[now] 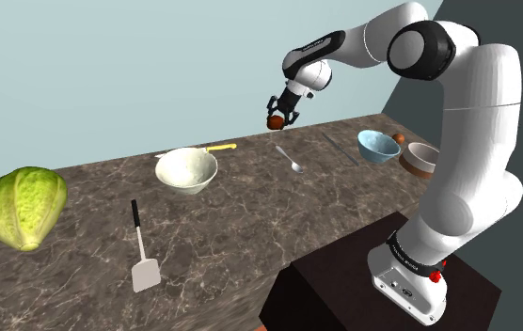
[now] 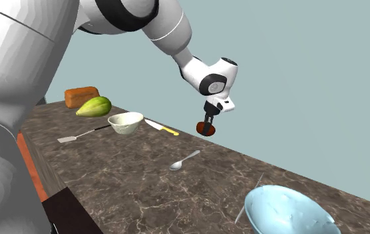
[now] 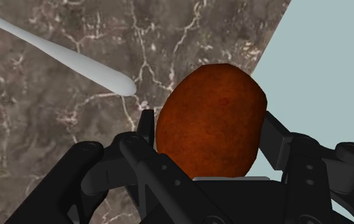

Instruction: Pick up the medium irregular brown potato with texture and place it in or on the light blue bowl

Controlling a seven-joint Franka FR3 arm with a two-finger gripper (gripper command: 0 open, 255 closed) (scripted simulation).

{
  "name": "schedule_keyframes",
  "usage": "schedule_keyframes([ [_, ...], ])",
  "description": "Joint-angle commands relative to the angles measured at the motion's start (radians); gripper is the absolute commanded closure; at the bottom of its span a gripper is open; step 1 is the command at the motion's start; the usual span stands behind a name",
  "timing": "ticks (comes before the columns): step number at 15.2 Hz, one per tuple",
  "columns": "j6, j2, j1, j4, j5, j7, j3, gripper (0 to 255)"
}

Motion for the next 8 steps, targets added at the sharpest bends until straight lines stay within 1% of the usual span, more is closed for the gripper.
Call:
schedule_keyframes([
  [1, -0.018, -0.014, 0.001, 0.005, -0.005, 0.009, -0.003, 255],
  [8, -0.081, -0.067, 0.004, 0.018, -0.023, 0.038, -0.011, 255],
])
